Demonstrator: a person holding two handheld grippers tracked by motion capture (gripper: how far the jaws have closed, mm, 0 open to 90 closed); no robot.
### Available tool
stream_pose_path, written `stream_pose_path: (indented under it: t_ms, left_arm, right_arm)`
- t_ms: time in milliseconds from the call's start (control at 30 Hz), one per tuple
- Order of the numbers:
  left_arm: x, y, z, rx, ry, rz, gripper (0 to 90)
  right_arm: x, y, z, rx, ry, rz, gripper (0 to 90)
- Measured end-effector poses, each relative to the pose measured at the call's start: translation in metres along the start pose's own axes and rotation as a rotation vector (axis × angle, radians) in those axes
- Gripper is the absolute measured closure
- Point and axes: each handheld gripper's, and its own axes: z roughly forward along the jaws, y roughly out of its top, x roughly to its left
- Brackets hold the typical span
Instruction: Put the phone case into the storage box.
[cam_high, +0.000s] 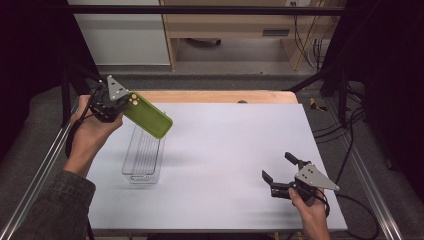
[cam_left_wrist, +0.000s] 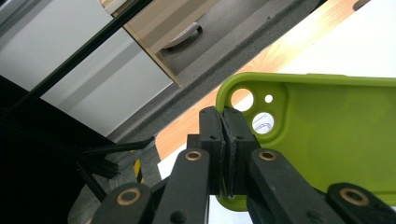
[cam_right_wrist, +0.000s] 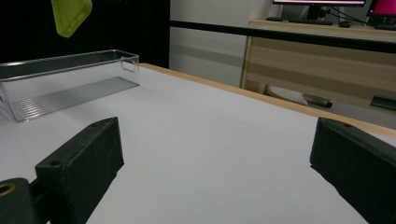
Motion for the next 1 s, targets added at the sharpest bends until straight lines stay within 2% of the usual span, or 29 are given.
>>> stream_pose_path:
  t_ms: [667, 1000]
  left_arm:
    - [0.001, -0.003, 0.001, 0.004, 0.042, 0.065, 87.2]
    - [-0.003, -0.002, 0.002, -0.005, 0.088, 0.118, 87.1]
  right_arm:
    - [0.004, -0.010, 0.003, -0.016, -0.003, -0.001, 2.8]
    - [0.003, -0.012, 0.003, -0.022, -0.015, 0.002, 2.5]
